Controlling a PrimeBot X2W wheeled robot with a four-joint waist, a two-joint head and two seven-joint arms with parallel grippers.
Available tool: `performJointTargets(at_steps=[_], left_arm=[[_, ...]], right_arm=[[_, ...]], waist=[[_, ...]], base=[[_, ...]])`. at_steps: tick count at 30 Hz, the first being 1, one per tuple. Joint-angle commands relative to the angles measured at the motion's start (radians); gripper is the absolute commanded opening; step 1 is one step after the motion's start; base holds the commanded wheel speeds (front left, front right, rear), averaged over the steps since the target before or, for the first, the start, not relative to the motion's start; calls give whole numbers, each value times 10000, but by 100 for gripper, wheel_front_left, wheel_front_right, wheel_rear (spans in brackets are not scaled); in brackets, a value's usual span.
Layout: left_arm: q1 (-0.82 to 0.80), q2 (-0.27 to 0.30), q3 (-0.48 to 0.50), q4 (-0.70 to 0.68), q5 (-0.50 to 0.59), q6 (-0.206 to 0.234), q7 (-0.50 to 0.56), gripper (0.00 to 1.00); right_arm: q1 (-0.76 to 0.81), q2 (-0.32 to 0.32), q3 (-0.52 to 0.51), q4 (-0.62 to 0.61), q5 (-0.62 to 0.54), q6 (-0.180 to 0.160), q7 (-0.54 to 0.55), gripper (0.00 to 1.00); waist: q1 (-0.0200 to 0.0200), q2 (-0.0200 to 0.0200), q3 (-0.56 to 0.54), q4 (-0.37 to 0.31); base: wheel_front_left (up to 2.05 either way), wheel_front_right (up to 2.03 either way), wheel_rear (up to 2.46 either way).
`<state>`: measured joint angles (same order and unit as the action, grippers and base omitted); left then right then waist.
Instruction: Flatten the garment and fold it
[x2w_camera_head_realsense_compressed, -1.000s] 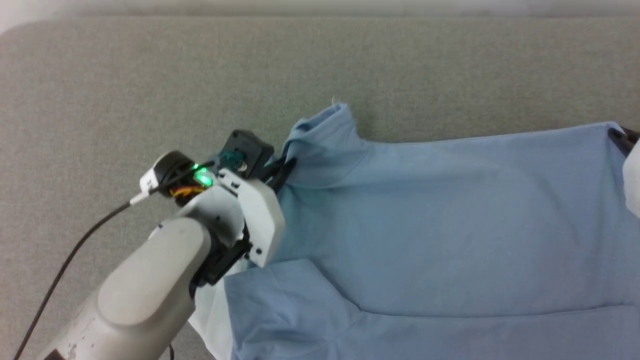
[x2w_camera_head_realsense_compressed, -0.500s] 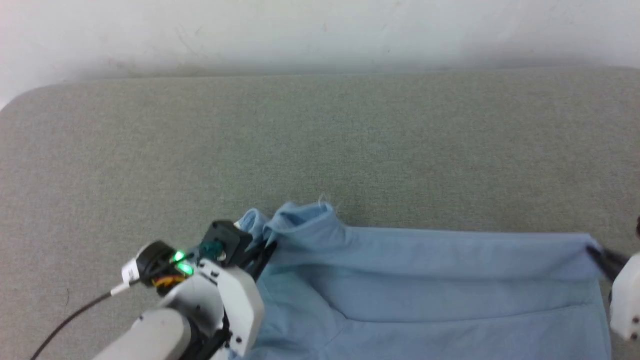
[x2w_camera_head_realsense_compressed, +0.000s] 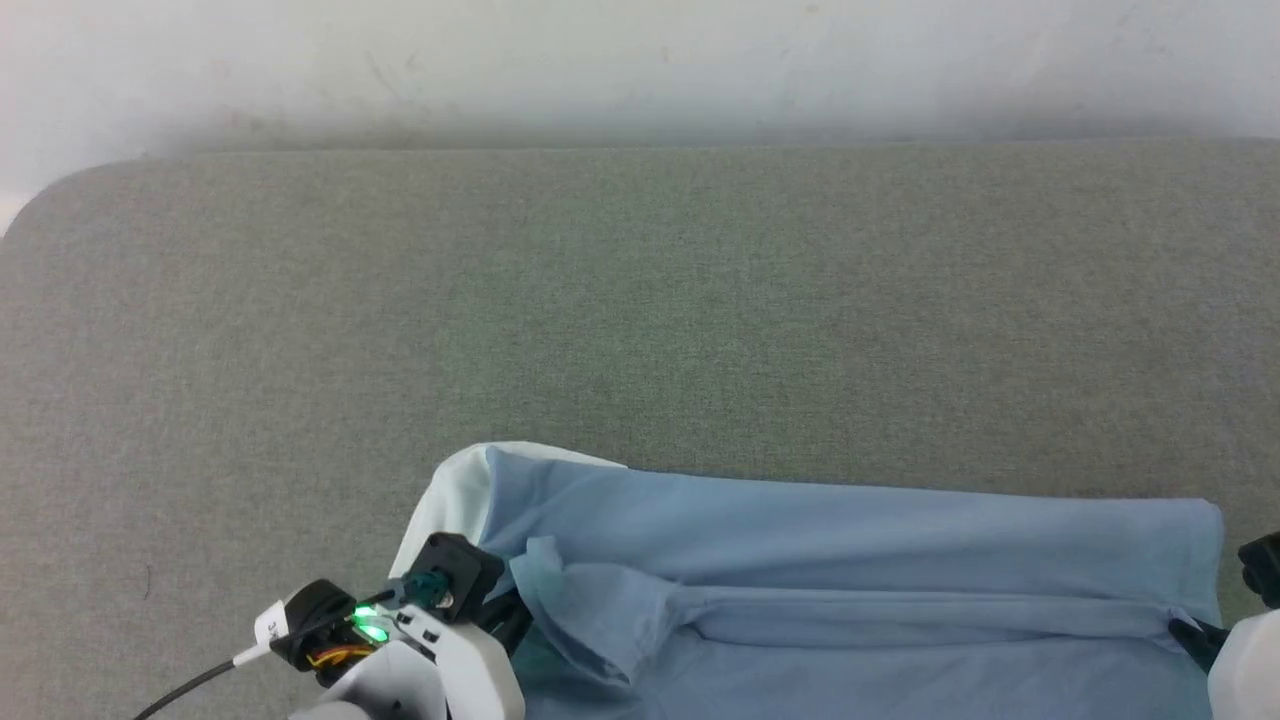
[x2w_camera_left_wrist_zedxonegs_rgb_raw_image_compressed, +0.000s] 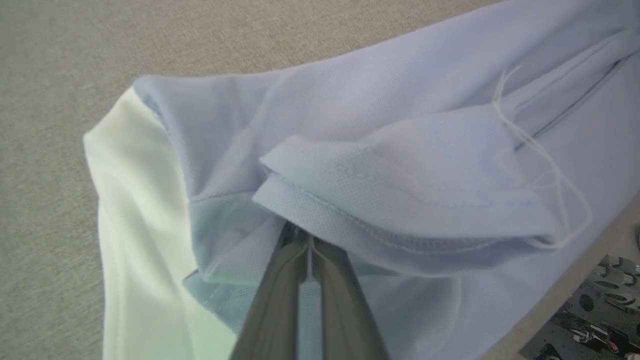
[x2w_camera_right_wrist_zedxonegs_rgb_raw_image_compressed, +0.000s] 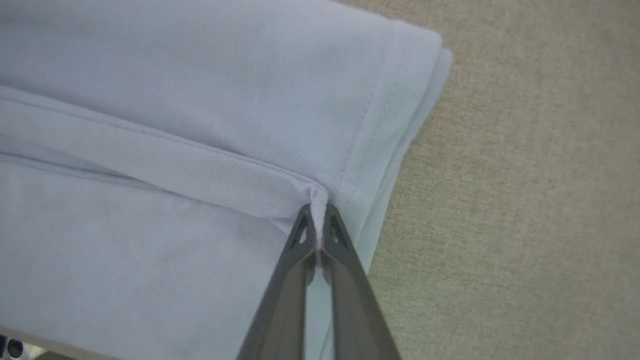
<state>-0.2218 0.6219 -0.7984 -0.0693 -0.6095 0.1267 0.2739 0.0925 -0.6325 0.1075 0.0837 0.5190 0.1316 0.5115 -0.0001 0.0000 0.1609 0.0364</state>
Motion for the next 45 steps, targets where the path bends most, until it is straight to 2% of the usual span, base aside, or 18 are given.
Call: performJointTargets(at_steps=[1,9,10,11,17,20,25,30,33,38,41,45], left_arm=[[89,-32,-33,102,-19,-52,-83,0],[-142,-327,-388,1330,196,-479,-418,0],[-124,-377,-413,1466,177,-515,-480,38],[-113,-415,-408,1580,174,-512,-569,100],[66,-477,-104,1760,-82,-414,-1188,100],[440,-487,315,1492,-485,-163,-1669,100],[1250,-515,1174,1259,-922,558,-2932,100],[1849,-1067,2460,1139,-1457,1088,-4917,100],[2101,-1527,3260,915,-1402,998,-5315,100],[2626,-2572,5304,4,619,936,-5352,100],[3040,-3251,6052,-370,1866,673,-5354,100],[3432,-4081,6806,-548,2898,161,-5355,100]], right_arm=[[83,-4,-8,50,-87,-9,38,0],[-20,-91,249,602,-376,-9,55,0],[-75,-77,274,605,-355,-9,-35,25],[-128,-33,219,634,-331,-9,-160,100],[-304,303,-251,349,194,-9,-558,100],[-208,519,-688,-1,434,-9,-484,100],[215,1101,-1685,-619,356,-9,-189,100],[691,2303,-2841,-998,-118,-9,97,100],[892,3075,-3462,-1010,-530,-9,233,100],[847,4193,-4408,-734,-1204,-9,221,100],[766,4561,-4738,-329,-1619,-9,85,100],[635,4904,-5006,272,-1762,-9,7,100]], waist=[[1,0,16,26],[1,0,-35,28],[1,0,-84,13],[1,0,-135,-1],[1,0,-633,-57],[1,0,-923,-76],[1,0,-1206,-27],[1,0,-1249,79],[1,0,-1222,139],[1,0,-1113,204],[1,0,-1049,246],[1,0,-948,360]], base=[[0,0,0],[0,0,0],[0,0,0],[0,0,0],[0,0,0],[0,0,0],[0,0,0],[0,0,0],[0,0,0],[0,0,0],[0,0,0],[0,0,0]])
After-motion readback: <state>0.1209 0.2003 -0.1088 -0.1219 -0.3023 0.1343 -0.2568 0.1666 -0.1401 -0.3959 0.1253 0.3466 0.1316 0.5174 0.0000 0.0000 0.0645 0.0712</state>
